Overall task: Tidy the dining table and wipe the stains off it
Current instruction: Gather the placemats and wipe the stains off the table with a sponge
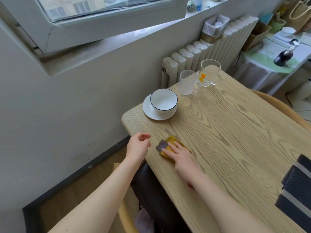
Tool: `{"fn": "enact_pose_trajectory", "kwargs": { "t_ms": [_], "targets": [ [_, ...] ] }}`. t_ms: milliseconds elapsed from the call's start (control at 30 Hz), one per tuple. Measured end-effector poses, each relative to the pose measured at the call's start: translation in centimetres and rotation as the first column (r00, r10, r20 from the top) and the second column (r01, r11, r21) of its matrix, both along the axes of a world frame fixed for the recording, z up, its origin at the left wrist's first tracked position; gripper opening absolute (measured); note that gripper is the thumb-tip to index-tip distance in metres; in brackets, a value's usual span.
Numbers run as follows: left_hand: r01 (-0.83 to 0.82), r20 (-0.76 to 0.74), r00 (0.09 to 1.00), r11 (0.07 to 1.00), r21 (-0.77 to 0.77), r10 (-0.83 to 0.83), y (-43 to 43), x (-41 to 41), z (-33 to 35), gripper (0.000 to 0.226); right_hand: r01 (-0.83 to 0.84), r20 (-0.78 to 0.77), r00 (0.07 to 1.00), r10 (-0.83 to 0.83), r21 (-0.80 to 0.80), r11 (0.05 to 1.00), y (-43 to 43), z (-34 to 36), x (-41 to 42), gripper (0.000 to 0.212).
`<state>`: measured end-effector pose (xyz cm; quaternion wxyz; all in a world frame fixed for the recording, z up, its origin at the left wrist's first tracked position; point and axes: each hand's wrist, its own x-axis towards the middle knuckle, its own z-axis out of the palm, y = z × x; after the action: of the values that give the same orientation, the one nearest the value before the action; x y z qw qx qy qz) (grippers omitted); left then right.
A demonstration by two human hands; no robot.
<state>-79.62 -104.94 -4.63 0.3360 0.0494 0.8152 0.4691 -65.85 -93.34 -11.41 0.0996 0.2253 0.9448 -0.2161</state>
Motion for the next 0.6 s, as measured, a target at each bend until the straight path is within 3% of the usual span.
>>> {"fn": "enact_pose_trajectory", "kwargs": {
  "t_ms": [133,300,400,500,600],
  "targets": [
    [0.021,0.010,1.000,1.000,0.002,-0.021,0.5,1.0,-0.2,0.023,0.370,0.030,0.928,-0.370,0.020,0.929,6.3,-1.1,5.2,0.079],
    [0.107,0.036,0.994,0.994,0.022,-0.108,1.4,3.0,-0.5,0.023,0.647,0.012,0.756,-0.654,0.136,0.750,8.2,-0.1,11.0,0.057],
    [0.141,0.023,0.990,0.990,0.016,-0.142,1.3,3.8,-0.8,0.023,0.622,-0.044,0.782,-0.621,0.099,0.776,5.8,0.0,9.2,0.053],
    [0.149,0.008,0.989,0.989,0.002,-0.149,0.8,4.3,-1.1,0.022,0.417,-0.039,0.909,-0.416,0.081,0.905,1.7,0.6,6.3,0.066],
    [0.153,0.003,0.988,0.988,0.000,-0.153,0.3,4.4,-1.2,0.023,0.311,-0.054,0.950,-0.308,0.060,0.949,-0.3,0.7,5.2,0.065]
  ]
}}
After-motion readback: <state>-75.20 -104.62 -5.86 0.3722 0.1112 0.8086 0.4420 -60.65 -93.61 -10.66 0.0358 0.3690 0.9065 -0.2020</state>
